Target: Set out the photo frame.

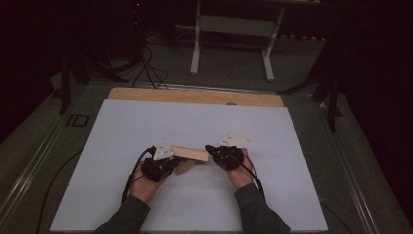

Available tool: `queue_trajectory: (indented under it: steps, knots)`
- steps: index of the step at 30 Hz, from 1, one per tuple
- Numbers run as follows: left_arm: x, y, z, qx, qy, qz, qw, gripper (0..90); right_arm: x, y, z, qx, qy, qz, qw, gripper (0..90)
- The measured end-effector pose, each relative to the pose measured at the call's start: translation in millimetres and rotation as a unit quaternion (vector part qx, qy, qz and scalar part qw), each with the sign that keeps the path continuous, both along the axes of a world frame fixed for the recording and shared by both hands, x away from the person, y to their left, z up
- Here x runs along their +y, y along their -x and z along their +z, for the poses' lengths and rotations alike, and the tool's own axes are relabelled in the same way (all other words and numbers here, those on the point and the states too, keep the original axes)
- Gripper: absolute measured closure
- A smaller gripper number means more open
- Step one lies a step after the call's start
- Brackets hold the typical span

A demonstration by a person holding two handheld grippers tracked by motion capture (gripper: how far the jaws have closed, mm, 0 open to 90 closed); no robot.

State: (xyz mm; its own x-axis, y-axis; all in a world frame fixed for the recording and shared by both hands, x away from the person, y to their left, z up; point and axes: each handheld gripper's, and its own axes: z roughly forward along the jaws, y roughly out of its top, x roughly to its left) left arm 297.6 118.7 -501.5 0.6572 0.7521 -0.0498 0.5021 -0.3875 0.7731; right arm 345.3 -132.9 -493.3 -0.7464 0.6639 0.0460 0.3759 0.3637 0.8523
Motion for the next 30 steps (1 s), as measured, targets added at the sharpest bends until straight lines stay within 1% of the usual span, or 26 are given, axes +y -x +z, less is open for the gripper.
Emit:
queue_trajectory:
  steps: [7, 13, 15, 22, 30]
  knots:
    - [0.8, -3.2, 2.0, -0.002, 0.006, 0.006, 1.0000, 89.5, -0.2, 0.5, 0.3, -0.001, 0.002, 0.002, 1.0000, 89.7]
    - [0.4, -4.4, 1.9, 0.000, 0.010, 0.006, 0.9999, 89.5, -0.3, 1.7, 0.8, -0.002, 0.006, 0.003, 1.0000, 89.8]
    - [0.4, -4.4, 2.8, 0.000, 0.009, 0.004, 1.0000, 89.5, -0.1, 1.9, 0.9, -0.002, 0.006, 0.004, 1.0000, 89.7]
    - [-1.3, -3.3, 6.6, -0.003, 0.014, -0.001, 0.9999, 89.5, 1.2, 4.4, 1.8, -0.007, 0.014, 0.009, 0.9998, 89.7]
    - [-3.1, -1.4, 10.8, -0.005, 0.018, -0.008, 0.9998, 89.5, 1.8, 6.0, 2.4, -0.007, 0.017, 0.012, 0.9997, 89.8]
